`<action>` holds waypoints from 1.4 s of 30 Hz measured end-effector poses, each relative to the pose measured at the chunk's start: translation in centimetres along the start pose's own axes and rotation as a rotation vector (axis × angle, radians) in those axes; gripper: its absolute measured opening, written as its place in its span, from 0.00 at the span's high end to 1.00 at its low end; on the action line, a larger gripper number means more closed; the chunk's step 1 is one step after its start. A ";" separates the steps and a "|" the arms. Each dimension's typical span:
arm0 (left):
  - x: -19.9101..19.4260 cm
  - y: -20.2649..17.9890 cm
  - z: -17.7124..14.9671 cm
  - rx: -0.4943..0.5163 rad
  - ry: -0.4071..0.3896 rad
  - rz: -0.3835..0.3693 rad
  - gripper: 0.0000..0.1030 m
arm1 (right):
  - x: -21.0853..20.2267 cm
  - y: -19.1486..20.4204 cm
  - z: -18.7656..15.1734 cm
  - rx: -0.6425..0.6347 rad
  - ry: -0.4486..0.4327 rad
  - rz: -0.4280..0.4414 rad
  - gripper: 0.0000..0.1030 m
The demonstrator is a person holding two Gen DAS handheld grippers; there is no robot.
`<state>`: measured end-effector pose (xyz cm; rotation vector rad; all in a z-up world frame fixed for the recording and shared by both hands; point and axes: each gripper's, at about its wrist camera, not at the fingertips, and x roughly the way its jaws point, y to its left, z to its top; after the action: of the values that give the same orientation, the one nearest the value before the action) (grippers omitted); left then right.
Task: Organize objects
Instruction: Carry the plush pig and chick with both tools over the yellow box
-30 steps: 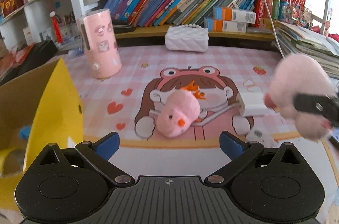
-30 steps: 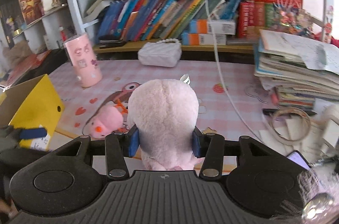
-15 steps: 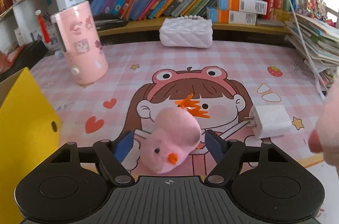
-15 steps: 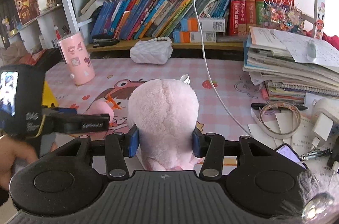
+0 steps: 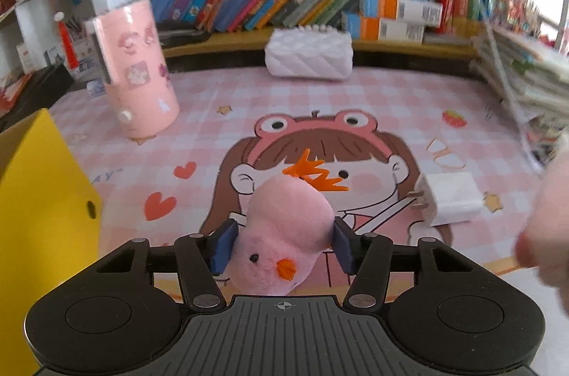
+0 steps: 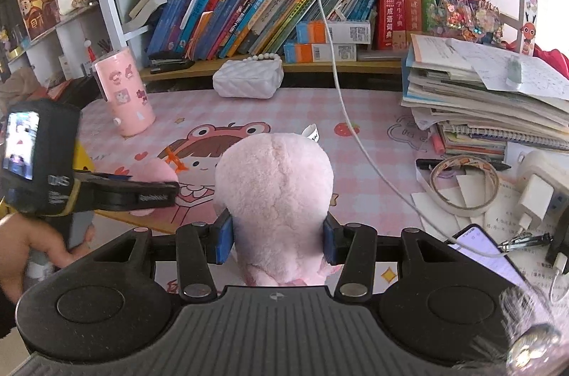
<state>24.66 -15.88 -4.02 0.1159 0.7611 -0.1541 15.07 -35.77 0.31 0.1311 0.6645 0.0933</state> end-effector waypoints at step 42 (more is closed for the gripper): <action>-23.0 18.4 -16.5 -0.257 -0.057 0.072 0.46 | -7.0 23.4 -8.7 -0.184 0.089 0.171 0.57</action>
<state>0.44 7.04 0.98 -0.1046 0.7127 0.0090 3.16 -12.80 1.31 0.0062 0.7291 0.3249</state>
